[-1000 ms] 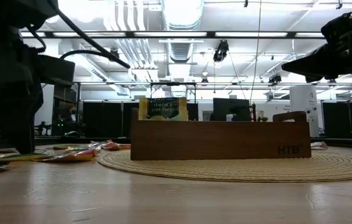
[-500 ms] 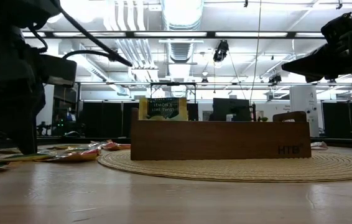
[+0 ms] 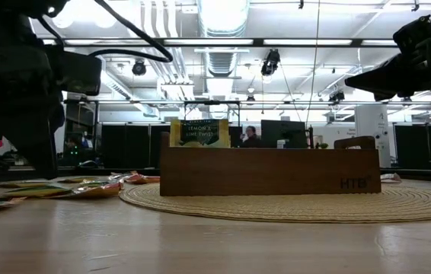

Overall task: Pick & Place Tea
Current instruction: Put the green tea bag into the left section of the wooden organizer

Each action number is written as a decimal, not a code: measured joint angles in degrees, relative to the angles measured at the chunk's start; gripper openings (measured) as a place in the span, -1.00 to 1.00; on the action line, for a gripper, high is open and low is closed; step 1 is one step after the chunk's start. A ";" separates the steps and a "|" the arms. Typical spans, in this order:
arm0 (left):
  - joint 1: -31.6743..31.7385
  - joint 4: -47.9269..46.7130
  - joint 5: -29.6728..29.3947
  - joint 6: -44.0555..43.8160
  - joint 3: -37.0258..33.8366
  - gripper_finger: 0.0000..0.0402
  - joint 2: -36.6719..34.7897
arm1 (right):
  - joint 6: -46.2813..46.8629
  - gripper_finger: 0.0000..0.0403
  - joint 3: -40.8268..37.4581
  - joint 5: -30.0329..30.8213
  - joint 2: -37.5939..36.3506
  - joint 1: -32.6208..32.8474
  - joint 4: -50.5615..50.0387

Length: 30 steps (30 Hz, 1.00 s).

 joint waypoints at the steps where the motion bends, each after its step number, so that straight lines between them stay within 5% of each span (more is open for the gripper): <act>1: 0.00 0.48 0.05 -0.05 -0.17 -0.20 0.23 | 0.00 -0.96 0.00 0.02 0.00 -0.02 -0.01; 13: 0.00 5.37 -0.64 0.23 -1.96 -0.23 4.50 | 0.00 -0.96 0.00 0.00 -0.02 0.00 -0.01; 23: 0.02 5.23 -0.37 2.40 -2.06 -0.92 4.21 | 0.00 -0.96 -0.01 0.00 0.00 -0.01 0.00; 30: 0.02 3.73 0.51 5.14 -0.69 -0.97 3.15 | 0.00 -0.96 0.01 0.00 0.00 0.00 -0.01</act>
